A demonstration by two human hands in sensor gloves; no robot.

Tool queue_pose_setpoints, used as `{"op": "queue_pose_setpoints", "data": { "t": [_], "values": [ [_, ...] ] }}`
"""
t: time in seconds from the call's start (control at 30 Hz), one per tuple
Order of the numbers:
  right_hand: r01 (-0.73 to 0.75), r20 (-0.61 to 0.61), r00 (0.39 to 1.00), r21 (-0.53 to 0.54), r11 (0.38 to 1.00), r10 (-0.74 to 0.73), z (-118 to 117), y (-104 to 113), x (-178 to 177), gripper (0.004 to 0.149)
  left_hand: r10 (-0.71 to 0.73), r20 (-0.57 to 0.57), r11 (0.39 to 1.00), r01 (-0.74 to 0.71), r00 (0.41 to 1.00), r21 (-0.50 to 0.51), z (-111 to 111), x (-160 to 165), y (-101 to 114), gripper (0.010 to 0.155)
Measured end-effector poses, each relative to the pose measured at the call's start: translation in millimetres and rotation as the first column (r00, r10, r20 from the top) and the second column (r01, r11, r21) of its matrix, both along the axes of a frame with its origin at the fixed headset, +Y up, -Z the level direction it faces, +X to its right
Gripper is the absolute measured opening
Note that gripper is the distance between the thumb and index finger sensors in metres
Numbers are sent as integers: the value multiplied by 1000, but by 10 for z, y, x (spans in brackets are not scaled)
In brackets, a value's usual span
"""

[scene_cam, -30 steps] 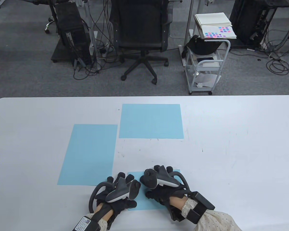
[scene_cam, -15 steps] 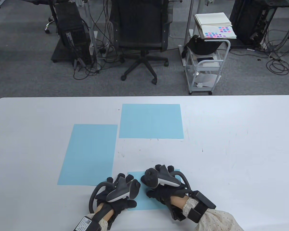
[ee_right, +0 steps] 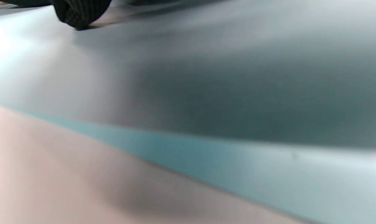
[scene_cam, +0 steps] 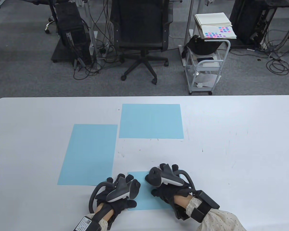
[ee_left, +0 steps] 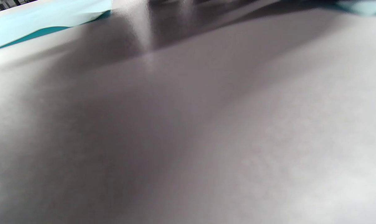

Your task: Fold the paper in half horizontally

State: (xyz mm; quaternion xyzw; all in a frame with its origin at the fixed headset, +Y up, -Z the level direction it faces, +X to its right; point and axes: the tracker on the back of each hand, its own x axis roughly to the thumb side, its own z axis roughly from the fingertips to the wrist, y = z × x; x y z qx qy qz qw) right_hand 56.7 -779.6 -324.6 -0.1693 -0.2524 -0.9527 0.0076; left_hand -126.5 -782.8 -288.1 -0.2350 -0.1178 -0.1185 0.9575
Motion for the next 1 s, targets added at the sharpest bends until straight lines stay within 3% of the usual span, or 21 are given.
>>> {"op": "queue_pose_setpoints", "data": {
  "t": [1.0],
  "values": [
    [55, 135, 990, -26, 998, -51, -64, -20, 602, 68, -12, -14, 1000, 12, 1000, -8, 3, 7, 18, 77]
  ]
}}
